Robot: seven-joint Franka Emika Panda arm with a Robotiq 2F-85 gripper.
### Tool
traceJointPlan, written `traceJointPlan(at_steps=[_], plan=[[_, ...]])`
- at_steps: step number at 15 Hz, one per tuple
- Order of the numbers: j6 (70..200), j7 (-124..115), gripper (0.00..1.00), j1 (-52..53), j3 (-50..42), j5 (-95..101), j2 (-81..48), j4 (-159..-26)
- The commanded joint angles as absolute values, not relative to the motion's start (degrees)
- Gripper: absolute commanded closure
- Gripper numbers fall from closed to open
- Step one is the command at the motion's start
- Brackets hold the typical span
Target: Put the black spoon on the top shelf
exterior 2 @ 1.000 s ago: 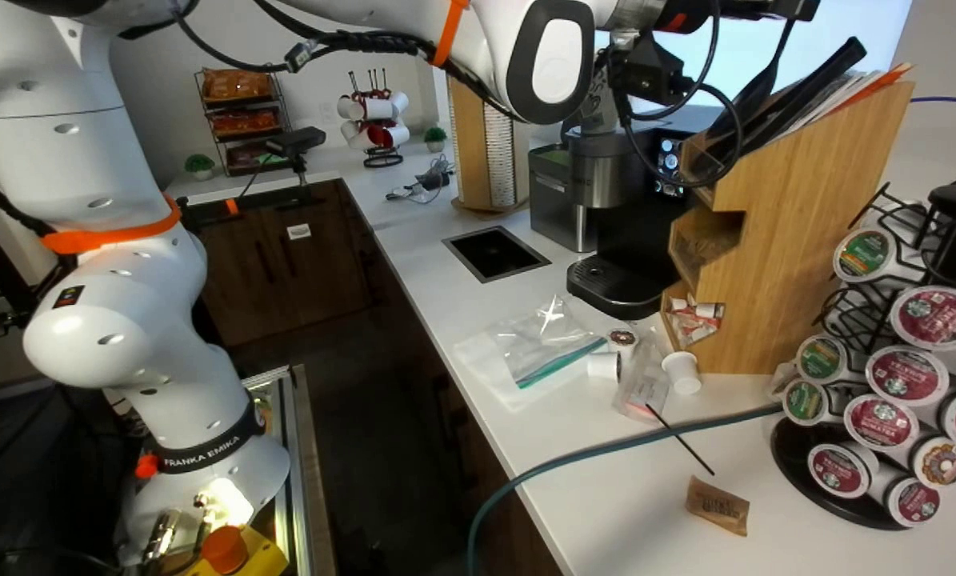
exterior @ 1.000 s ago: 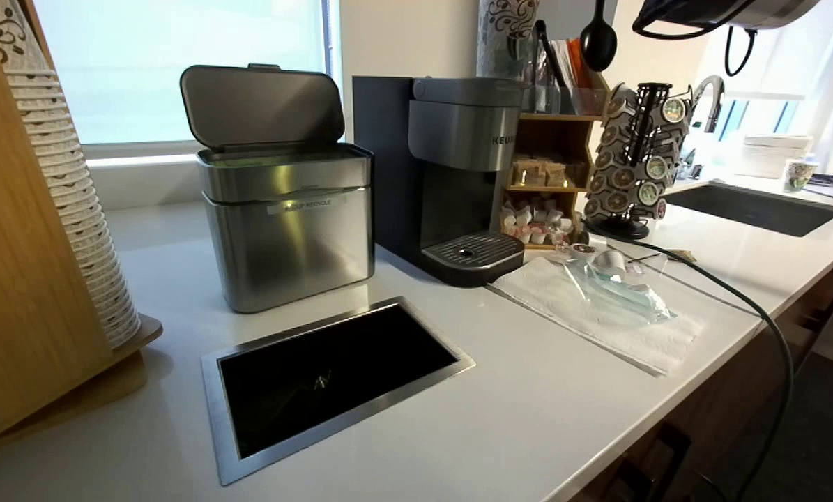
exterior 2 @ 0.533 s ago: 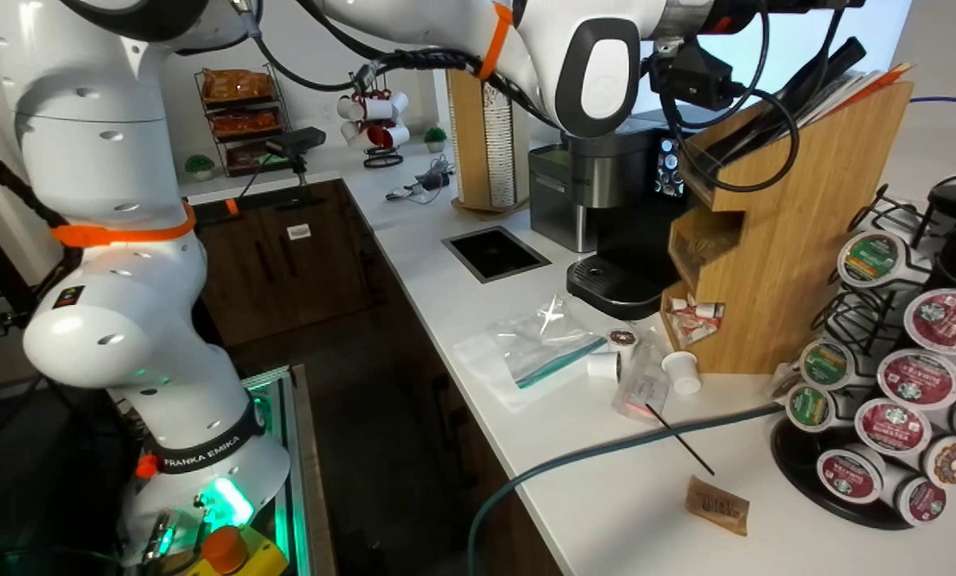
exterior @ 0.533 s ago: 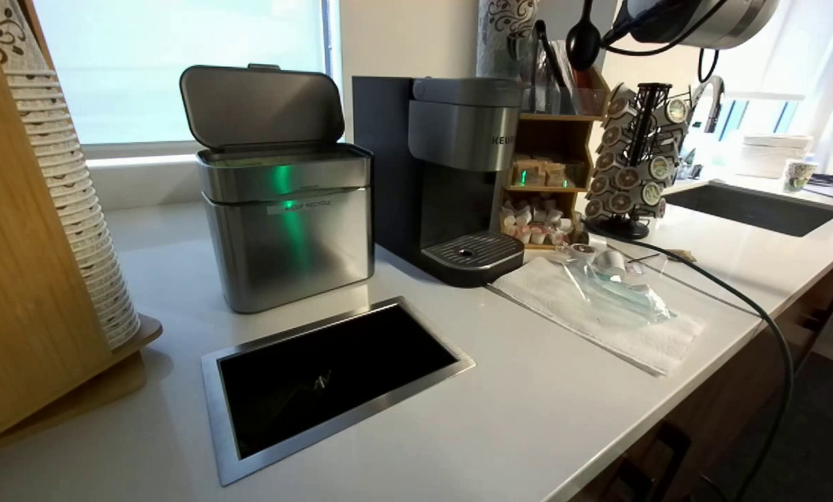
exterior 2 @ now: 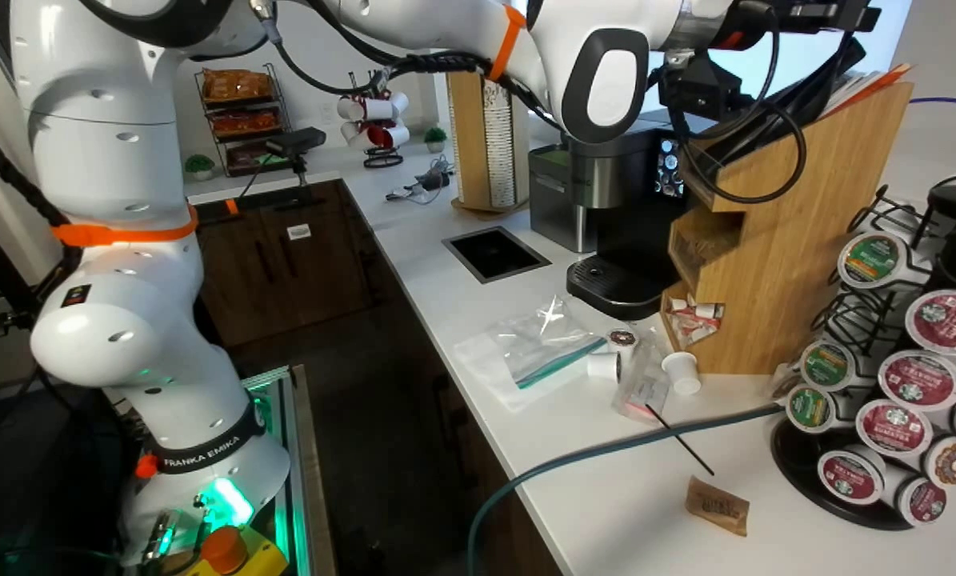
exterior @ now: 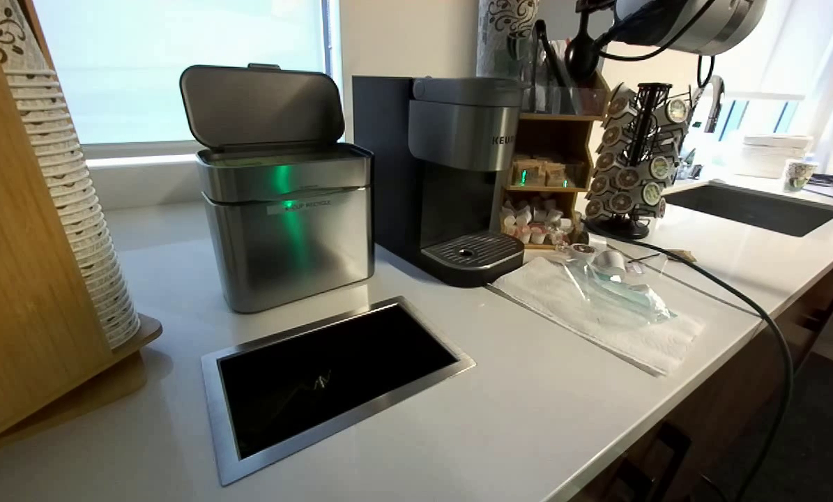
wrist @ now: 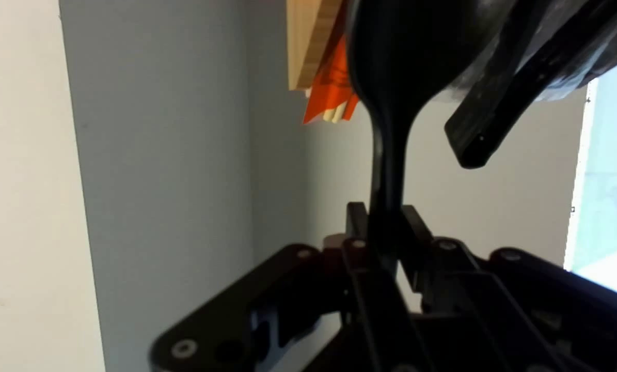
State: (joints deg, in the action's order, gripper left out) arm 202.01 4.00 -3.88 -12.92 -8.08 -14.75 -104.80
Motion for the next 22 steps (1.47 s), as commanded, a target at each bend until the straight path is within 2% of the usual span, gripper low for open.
traceJointPlan(at_steps=[1, 5, 6, 7, 8, 14, 15, 19, 22], plan=[[196.6, 7.0, 0.95, -0.1, -15.9, -11.8, -13.8, -105.0], [194.2, 8.7, 0.95, 5.6, -22.0, -15.4, -12.6, -107.1], [193.8, 8.8, 0.56, 7.1, -23.3, -15.8, -11.9, -108.1], [193.9, 8.8, 0.55, 8.5, -24.6, -16.2, -11.5, -108.8], [194.5, 8.7, 0.49, 9.5, -25.3, -16.1, -10.7, -109.7], [195.5, 9.0, 0.04, 13.3, -28.3, -15.7, -7.1, -112.9], [195.6, 9.2, 0.00, 13.9, -28.9, -15.8, -6.7, -113.3], [196.3, 10.7, 0.00, 16.7, -32.5, -17.1, -6.1, -114.4], [195.8, 15.1, 0.00, 20.7, -38.8, -20.8, -6.4, -115.8]])
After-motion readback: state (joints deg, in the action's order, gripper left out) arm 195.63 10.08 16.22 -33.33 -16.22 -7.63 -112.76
